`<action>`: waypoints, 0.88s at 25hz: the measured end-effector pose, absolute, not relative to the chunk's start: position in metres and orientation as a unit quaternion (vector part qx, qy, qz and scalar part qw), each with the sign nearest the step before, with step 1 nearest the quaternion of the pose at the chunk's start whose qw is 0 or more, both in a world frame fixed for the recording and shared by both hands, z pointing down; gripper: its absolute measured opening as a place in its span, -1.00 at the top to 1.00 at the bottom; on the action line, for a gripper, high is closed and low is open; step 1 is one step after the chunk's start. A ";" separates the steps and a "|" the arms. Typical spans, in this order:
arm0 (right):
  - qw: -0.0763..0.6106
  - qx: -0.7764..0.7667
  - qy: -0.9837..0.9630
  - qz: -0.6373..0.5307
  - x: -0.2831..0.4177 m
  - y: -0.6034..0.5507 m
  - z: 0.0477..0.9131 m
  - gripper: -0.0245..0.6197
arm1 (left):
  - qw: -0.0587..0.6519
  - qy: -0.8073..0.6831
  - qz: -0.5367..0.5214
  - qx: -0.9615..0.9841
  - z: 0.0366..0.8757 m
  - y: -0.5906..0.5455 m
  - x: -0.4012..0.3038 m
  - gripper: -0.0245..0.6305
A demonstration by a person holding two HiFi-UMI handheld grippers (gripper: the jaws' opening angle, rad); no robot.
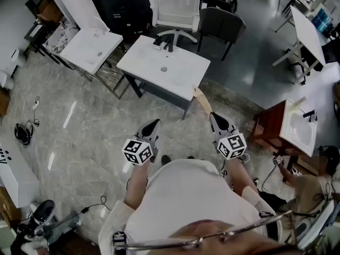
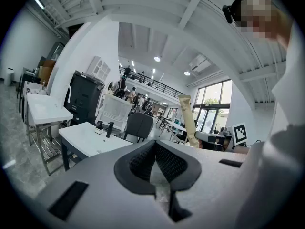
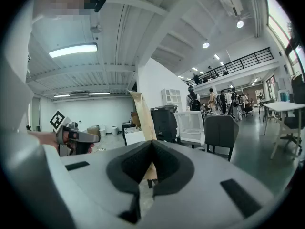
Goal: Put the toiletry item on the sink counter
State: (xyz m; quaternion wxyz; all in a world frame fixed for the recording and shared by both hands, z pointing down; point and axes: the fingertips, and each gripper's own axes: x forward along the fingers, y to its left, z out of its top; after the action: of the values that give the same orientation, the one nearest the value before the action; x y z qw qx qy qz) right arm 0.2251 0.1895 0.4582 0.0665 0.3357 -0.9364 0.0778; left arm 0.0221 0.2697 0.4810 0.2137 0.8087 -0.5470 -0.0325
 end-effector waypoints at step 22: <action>0.053 0.351 -0.931 0.082 0.216 0.190 0.455 0.90 | 0.220 -0.541 -0.031 0.811 0.487 0.266 0.006 0.91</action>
State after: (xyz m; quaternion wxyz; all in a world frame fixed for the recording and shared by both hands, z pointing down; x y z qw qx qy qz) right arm 0.2156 0.1898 0.4553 0.0531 0.3514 -0.9311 0.0823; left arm 0.0057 0.2665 0.4874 0.2197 0.8114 -0.5407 -0.0313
